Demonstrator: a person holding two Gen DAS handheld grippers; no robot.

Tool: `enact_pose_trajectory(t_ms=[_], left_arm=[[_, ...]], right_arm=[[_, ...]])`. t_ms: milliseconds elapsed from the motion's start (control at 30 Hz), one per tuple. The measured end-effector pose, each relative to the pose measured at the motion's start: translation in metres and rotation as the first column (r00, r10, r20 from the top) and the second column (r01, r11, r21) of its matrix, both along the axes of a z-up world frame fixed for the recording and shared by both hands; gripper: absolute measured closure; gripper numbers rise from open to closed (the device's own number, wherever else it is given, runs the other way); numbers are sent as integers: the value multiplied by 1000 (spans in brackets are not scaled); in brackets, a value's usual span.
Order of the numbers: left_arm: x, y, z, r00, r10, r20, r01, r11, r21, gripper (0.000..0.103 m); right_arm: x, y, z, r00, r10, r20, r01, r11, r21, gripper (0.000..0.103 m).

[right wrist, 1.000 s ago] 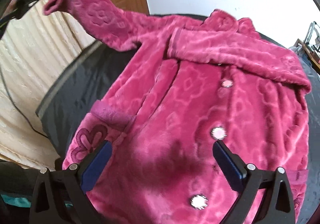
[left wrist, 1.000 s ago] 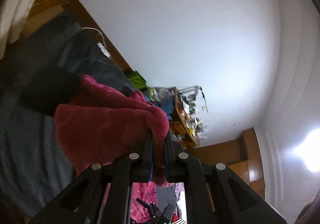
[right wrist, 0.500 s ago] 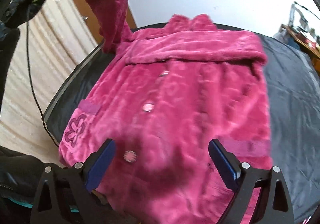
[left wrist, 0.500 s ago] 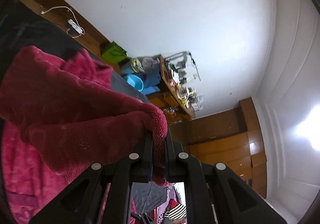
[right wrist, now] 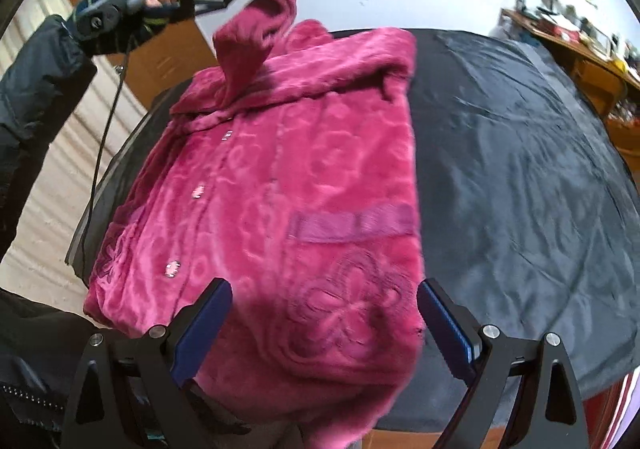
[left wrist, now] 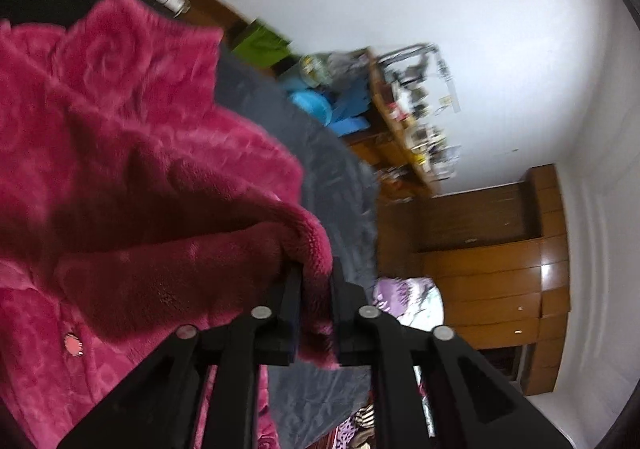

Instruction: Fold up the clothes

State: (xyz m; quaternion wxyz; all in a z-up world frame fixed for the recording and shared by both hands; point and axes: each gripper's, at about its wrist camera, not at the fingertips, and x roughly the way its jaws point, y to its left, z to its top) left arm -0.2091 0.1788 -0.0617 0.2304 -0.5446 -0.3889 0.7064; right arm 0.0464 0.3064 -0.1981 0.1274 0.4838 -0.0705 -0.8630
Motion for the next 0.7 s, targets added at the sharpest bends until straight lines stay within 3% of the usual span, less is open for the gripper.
enact_pose_trajectory(t_ms=[67, 100, 200, 300, 467, 700], left_arm=[[-1, 11, -10, 999, -25, 24, 24, 1000, 18, 44], [-2, 16, -15, 999, -37, 35, 36, 999, 27, 40], [3, 24, -16, 997, -67, 34, 65, 997, 42, 38], [11, 11, -5, 998, -62, -3, 62, 998, 1, 36], [23, -50, 1, 999, 50, -1, -50, 996, -79, 30], [43, -137, -24, 985, 172, 8, -162, 940, -299, 28]], right_arm=[[2, 9, -1, 1000, -18, 5, 18, 1000, -5, 7], [2, 13, -2, 1000, -27, 7, 27, 1000, -8, 7], [5, 26, -4, 998, -54, 15, 54, 998, -15, 7], [-12, 31, 2, 998, -60, 0, 60, 998, -37, 7], [-50, 34, 17, 998, -59, -37, 56, 995, -80, 7], [-104, 38, 38, 994, -61, -89, 48, 989, -141, 7]])
